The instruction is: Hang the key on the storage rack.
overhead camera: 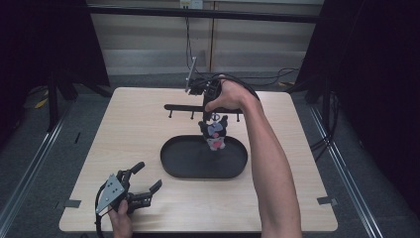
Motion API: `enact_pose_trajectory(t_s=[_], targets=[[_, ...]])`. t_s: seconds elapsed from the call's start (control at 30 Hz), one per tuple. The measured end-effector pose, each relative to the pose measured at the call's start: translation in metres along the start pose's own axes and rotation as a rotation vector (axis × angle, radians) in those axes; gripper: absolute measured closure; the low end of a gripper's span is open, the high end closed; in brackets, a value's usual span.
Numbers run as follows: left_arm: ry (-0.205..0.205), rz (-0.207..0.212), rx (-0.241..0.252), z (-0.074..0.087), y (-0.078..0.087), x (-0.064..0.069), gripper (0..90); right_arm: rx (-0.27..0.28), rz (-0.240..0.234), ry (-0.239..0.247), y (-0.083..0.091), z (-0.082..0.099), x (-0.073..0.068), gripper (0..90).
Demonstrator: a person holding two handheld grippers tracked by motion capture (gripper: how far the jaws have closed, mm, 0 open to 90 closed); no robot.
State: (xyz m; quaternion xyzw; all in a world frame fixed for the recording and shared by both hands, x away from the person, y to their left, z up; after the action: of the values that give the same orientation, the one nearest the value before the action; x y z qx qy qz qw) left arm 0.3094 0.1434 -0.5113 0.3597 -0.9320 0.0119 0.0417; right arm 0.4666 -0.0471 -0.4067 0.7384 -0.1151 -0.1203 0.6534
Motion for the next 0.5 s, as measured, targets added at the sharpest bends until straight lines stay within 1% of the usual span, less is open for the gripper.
enact_pose_trajectory(t_s=[0.07, 0.2, 0.23, 0.27, 0.3, 0.33, 0.43, 0.47, 0.5], targets=[[0.0, 0.001, 0.0, 0.0, 0.0, 0.0, 15.3, 0.009, -0.005, -0.001, 0.0018, -0.0003, -0.0002, 81.6], [0.002, 0.001, -0.003, 0.0003, 0.0, 0.0001, 15.3, 0.027, 0.003, 0.004, 0.0027, -0.0007, -0.0012, 78.8], [-0.012, -0.005, -0.005, 0.0001, 0.0003, -0.0015, 15.3, 0.022, 0.002, 0.001, 0.0032, 0.0, -0.0022, 78.8], [-0.011, -0.004, -0.005, 0.0002, 0.0003, -0.0015, 15.3, 0.018, 0.004, 0.007, 0.0036, 0.0008, -0.002, 78.9], [-0.011, -0.004, -0.005, 0.0002, 0.0003, -0.0015, 15.3, 0.016, 0.009, 0.003, 0.0031, 0.0016, -0.002, 78.6], [0.002, 0.0, -0.001, 0.0001, -0.0001, 0.0, 15.3, 0.01, 0.006, 0.0, 0.0032, 0.0028, -0.0027, 78.0], [0.001, 0.001, -0.001, 0.0001, -0.0001, -0.0001, 15.3, 0.033, 0.004, -0.009, 0.0049, 0.003, -0.0041, 77.7], [0.002, 0.001, -0.001, 0.0001, -0.0001, 0.0, 15.3, 0.04, -0.002, -0.002, 0.0064, 0.0032, -0.0048, 77.7], [0.001, 0.002, -0.001, 0.0001, -0.0001, 0.0002, 15.3, 0.042, 0.004, -0.003, 0.0072, 0.0035, -0.0047, 77.7]])
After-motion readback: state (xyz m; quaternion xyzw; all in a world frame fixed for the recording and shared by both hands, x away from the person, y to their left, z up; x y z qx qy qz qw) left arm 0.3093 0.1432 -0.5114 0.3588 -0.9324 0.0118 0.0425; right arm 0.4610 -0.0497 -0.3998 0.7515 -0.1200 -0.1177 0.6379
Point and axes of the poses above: each handheld gripper's, and its own axes: y roughly backward along the jaws, z roughly out of its underside, x roughly to its right, the point moved 10 cm from there along -y, roughly forward along the jaws, and after that the axes turned 4 degrees about y, right-handed, at the moved point
